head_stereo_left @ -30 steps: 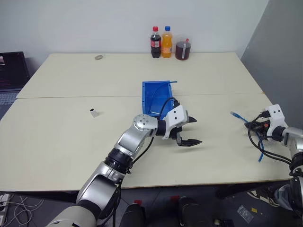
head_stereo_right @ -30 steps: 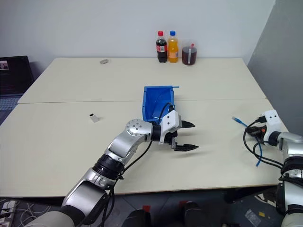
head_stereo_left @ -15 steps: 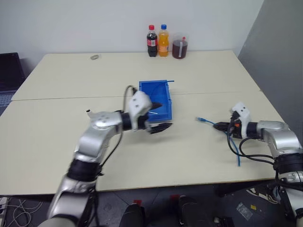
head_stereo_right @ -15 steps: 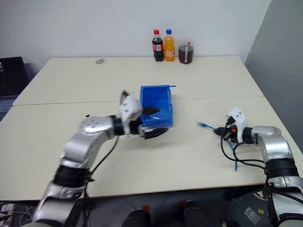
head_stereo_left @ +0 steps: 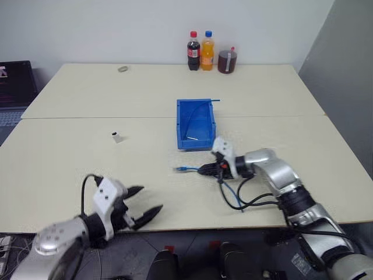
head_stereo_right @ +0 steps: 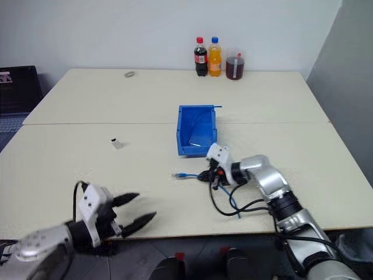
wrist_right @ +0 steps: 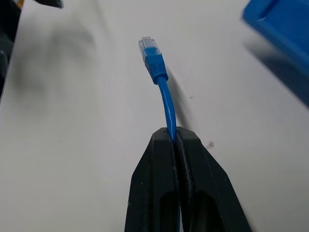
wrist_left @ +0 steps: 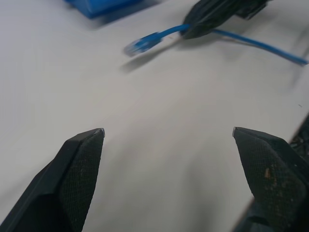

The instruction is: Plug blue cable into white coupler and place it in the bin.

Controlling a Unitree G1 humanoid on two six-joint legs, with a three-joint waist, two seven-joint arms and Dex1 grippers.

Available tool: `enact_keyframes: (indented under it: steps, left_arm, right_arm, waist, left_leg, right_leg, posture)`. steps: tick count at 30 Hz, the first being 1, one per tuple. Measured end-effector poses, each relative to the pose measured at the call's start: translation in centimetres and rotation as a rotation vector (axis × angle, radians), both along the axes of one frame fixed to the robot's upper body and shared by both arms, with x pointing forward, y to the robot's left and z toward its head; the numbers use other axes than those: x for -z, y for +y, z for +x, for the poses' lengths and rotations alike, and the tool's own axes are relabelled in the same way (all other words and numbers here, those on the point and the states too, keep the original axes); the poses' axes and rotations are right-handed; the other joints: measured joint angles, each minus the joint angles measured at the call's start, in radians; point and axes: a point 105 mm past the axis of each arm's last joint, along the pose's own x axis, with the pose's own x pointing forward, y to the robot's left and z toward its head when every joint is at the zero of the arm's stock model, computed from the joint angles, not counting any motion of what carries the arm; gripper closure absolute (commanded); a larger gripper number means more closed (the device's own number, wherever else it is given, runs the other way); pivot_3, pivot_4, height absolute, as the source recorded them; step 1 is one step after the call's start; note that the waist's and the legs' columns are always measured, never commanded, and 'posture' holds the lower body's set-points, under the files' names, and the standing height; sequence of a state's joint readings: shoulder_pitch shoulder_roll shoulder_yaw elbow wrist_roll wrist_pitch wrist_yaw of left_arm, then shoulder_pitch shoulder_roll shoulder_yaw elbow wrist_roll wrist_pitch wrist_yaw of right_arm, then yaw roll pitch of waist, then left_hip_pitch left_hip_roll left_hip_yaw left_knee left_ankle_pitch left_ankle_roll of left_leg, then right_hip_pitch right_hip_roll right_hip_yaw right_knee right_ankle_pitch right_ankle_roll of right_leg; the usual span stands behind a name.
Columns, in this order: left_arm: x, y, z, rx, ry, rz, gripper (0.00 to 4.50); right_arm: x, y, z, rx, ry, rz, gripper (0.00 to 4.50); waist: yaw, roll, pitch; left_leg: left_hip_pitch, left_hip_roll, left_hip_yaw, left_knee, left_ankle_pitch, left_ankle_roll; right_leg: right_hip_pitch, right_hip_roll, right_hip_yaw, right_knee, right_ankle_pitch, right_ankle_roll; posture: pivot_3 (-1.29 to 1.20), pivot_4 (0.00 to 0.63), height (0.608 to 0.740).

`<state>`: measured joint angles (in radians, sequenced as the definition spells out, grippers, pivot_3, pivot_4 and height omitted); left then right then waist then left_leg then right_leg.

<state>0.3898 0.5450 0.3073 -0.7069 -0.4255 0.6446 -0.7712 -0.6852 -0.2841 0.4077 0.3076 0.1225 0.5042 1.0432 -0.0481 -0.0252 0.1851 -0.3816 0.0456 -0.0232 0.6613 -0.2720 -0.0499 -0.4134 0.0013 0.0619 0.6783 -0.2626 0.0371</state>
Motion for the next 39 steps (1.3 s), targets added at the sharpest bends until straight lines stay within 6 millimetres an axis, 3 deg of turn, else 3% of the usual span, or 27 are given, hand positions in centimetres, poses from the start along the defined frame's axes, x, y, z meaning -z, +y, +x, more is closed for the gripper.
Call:
enact_keyframes:
  steps: [2, 11, 16, 21, 25, 28, 30, 35, 39]
  left_arm:
    - [0.0, 0.2, -0.1, -0.022, -0.018, 0.017, 0.00]
    - [0.4, 0.8, -0.5, -0.084, -0.062, 0.041, 0.00]
    - [-0.4, 2.1, 2.4, -0.015, -0.093, 0.131, 0.00]
    - [-1.5, 2.2, 5.6, 0.097, -0.144, 0.181, 0.00]
    - [-1.4, 0.4, 7.5, 0.287, -0.138, 0.194, 0.00]
    - [-0.3, -1.1, 8.7, 0.474, -0.114, 0.238, 0.00]
    - [0.8, -1.0, 9.2, 0.538, -0.081, 0.269, 0.00]
    - [1.4, -0.9, 10.2, 0.636, -0.079, 0.307, 0.00]
    - [1.4, -1.3, 10.9, 0.713, -0.105, 0.323, 0.71]
  right_arm:
    - [0.0, 0.7, 0.0, -0.030, -0.025, -0.007, 3.95]
    - [0.2, 1.3, -1.0, -0.106, -0.035, 0.015, 1.84]
    - [-0.5, -0.6, -1.6, -0.012, 0.022, 0.061, 0.73]
    - [-3.5, -3.6, -2.4, 0.115, 0.040, 0.164, 0.73]
    - [-5.0, -5.8, -4.3, 0.161, 0.029, 0.191, 0.73]
    - [-5.5, -7.4, -6.0, 0.172, 0.028, 0.167, 0.73]
    - [-5.8, -7.8, -6.5, 0.183, 0.023, 0.159, 0.73]
    - [-5.8, -8.4, -6.4, 0.258, 0.014, 0.159, 0.73]
    - [-5.9, -8.4, -6.8, 0.290, 0.003, 0.163, 0.68]
  waist:
    - [0.003, 0.000, 0.000]
    - [-0.005, -0.001, -0.001]
    - [0.014, 0.000, 0.000]
    - [0.016, 0.000, 0.000]
    - [0.016, 0.000, 0.000]
    - [0.016, 0.001, 0.000]
    - [0.007, 0.001, 0.000]
    - [0.002, 0.001, 0.000]
    - [0.006, 0.000, 0.000]
  left_leg:
    - [0.001, 0.000, 0.000, 0.000, 0.000, 0.000]
    - [0.001, 0.001, 0.000, -0.001, 0.000, 0.000]
    - [0.000, 0.000, -0.002, 0.000, 0.000, 0.000]
    - [-0.002, 0.000, 0.000, -0.001, 0.000, 0.000]
    - [-0.003, 0.000, -0.001, -0.002, 0.000, 0.000]
    - [-0.003, 0.000, -0.001, -0.002, 0.000, 0.000]
    - [-0.003, 0.001, 0.000, -0.001, 0.000, 0.000]
    - [-0.006, 0.001, -0.001, -0.001, 0.000, 0.000]
    - [-0.006, 0.001, -0.001, 0.000, 0.000, 0.000]
  right_leg:
    - [0.000, 0.000, 0.000, 0.001, -0.001, -0.002]
    - [0.000, 0.001, 0.000, 0.001, -0.001, -0.002]
    - [-0.001, 0.001, -0.002, 0.002, -0.002, -0.003]
    - [-0.001, 0.001, -0.001, 0.000, -0.001, -0.001]
    - [-0.003, 0.002, -0.002, 0.000, -0.002, -0.003]
    - [-0.003, 0.002, -0.002, 0.000, -0.002, -0.002]
    - [-0.004, 0.004, 0.001, 0.000, -0.002, -0.002]
    - [-0.007, 0.005, 0.000, 0.001, -0.002, -0.002]
    - [-0.006, 0.005, 0.001, 0.001, -0.002, -0.002]
  posture:
    - [0.00, 0.150, 0.740]
    - [0.00, 0.150, 0.740]
    - [0.00, 0.150, 0.740]
    - [0.00, 0.150, 0.740]
    - [0.00, 0.150, 0.740]
    - [0.00, 0.150, 0.740]
    - [0.00, 0.150, 0.740]
    - [0.00, 0.150, 0.740]
    - [0.00, 0.150, 0.740]
